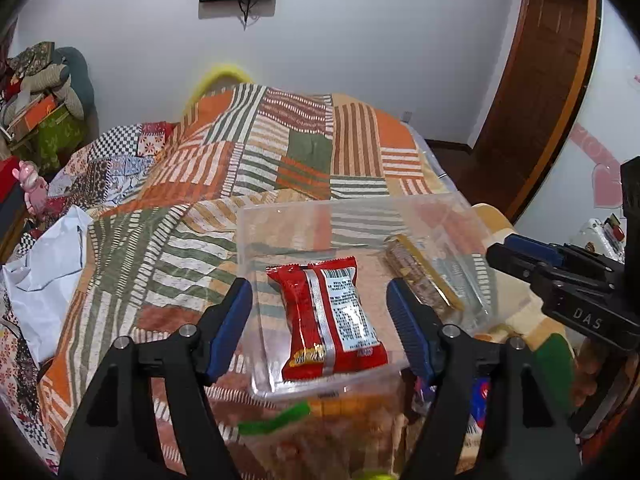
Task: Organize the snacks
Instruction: 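Lower both held snacks into the clear box and open both tools, then grasp the fried-snack bag with the left tool while the right tool grasps a biscuit packet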
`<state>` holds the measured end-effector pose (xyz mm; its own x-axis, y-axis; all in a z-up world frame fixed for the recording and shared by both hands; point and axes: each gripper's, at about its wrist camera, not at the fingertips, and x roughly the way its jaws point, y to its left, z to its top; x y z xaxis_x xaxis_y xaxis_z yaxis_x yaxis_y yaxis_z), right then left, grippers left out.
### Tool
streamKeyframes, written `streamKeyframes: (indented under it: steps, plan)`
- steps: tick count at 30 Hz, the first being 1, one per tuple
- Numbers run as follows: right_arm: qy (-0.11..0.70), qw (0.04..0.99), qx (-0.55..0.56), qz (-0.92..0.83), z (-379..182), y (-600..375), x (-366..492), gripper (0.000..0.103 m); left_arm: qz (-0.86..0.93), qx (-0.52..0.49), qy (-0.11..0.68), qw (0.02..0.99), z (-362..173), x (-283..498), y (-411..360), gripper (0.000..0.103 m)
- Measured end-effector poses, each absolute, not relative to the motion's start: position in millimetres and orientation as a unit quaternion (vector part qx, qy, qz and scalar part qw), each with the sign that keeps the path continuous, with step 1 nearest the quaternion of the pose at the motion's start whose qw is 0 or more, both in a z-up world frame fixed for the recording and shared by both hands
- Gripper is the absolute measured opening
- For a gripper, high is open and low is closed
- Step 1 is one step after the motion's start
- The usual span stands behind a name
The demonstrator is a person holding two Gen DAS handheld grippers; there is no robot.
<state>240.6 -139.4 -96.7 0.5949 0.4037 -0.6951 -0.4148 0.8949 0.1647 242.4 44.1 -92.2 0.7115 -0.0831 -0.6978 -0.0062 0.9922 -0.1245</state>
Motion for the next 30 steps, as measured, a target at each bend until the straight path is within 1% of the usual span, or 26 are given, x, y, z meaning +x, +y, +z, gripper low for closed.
streamKeyframes:
  steps: [1,5,10,13,22,30]
  plan:
    - [0.382,0.895,-0.008,0.229,-93.0,-142.0,235.5,0.037,-0.021,-0.057,0.375,0.925,-89.0,238.0,44.5,0.075]
    - [0.369,0.900,0.003,0.231,-84.9,-151.8,218.3,0.043,-0.028,-0.047,0.363,0.930,-78.1,216.9,44.5,0.077]
    - [0.361,0.904,0.008,0.231,-83.3,-160.4,198.1,0.047,-0.031,-0.042,0.357,0.933,-75.4,188.6,46.8,0.087]
    - [0.362,0.903,0.008,0.230,-86.3,-163.1,189.6,0.050,-0.031,-0.036,0.363,0.931,-81.2,174.4,46.8,0.089]
    - [0.395,0.890,0.010,0.227,-118.3,-167.9,162.8,0.052,-0.027,-0.029,0.404,0.914,-119.3,154.8,48.4,0.090]
    - [0.446,0.866,0.019,0.224,-156.3,-165.9,157.4,0.052,-0.028,-0.043,0.432,0.900,-150.0,152.4,44.6,0.090]
